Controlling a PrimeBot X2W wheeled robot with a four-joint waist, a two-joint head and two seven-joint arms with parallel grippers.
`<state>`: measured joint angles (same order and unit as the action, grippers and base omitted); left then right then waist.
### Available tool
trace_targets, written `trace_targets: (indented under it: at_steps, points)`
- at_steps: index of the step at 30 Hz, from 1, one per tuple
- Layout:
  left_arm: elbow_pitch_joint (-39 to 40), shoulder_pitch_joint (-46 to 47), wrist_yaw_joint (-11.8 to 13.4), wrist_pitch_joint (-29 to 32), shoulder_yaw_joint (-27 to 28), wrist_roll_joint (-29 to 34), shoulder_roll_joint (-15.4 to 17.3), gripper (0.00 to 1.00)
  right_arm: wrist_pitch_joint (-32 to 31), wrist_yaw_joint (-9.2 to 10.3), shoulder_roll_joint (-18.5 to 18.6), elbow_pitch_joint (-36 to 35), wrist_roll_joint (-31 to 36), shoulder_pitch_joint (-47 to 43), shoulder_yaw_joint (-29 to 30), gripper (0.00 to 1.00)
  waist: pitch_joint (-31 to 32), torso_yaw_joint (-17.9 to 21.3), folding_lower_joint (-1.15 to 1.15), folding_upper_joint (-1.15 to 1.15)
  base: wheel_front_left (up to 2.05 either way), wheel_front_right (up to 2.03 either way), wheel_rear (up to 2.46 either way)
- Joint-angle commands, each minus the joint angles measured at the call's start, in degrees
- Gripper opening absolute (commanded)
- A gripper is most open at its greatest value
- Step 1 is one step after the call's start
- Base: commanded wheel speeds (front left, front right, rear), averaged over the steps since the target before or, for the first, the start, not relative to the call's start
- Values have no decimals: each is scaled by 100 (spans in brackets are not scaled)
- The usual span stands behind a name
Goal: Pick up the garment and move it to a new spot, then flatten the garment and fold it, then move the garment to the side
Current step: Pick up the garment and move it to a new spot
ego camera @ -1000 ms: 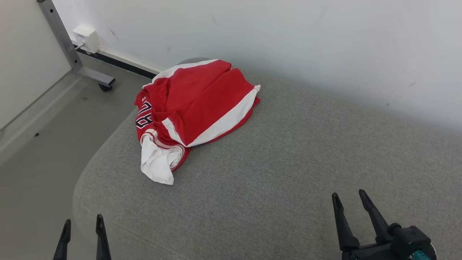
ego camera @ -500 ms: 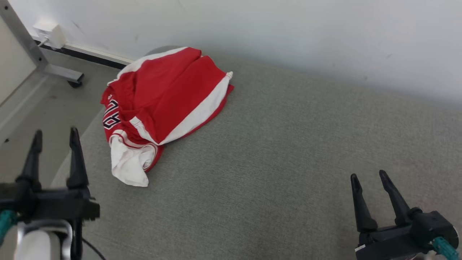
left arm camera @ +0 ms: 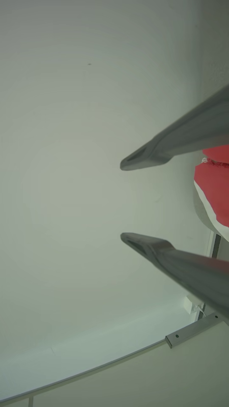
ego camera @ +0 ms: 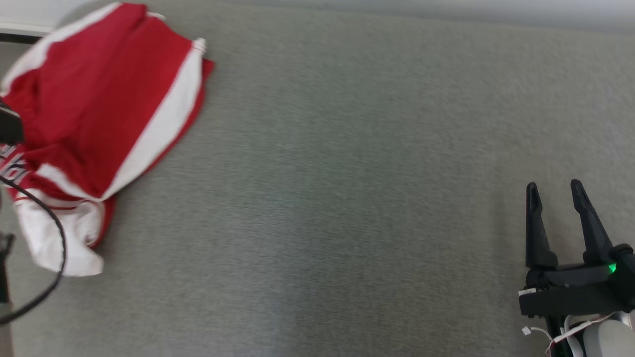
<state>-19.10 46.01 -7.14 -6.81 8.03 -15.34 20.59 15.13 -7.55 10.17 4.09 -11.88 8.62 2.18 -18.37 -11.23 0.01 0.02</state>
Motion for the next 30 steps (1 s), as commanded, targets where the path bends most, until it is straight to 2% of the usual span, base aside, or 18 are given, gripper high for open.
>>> trace_targets:
  at_steps: [1, 8, 13, 24, 25, 26, 30]
  points:
    - [-196, 203, -36, 119, -32, -12, 131, 100, 4, 12, -33, -45, 33, 131, 30, 100, -858, 896, -1, -2, 0, 0, 0]
    - [-1254, 614, -27, 709, -138, -92, 611, 100, 4, 12, -116, -43, 40, 240, 77, 100, -980, 1215, -1, -2, 0, 0, 0]
    - [-2062, 643, -26, 1148, -296, -229, 800, 100, 4, 12, -115, -52, 82, 287, 108, 100, -934, 1327, -1, -2, 0, 0, 0]
    - [-3262, 610, -25, 1742, -644, -590, 931, 99, 4, 12, -72, -56, 106, 269, 84, 100, -836, 1400, -1, -2, 0, 0, 0]
    - [-3310, 621, -25, 1695, -697, -613, 938, 15, 4, 12, -80, -59, 100, 261, 76, 100, -815, 1396, -1, -2, 0, 0, 0]
    - [-3350, 626, -25, 1629, -731, -659, 927, 0, 4, 12, -85, -51, 97, 253, 79, 100, -783, 1387, -1, -2, 0, 0, 0]
    - [-3419, 693, -17, 1082, -787, -601, 1055, 0, 4, 12, -105, -23, 94, 206, 47, 100, -610, 1335, -1, -2, 0, 0, 0]
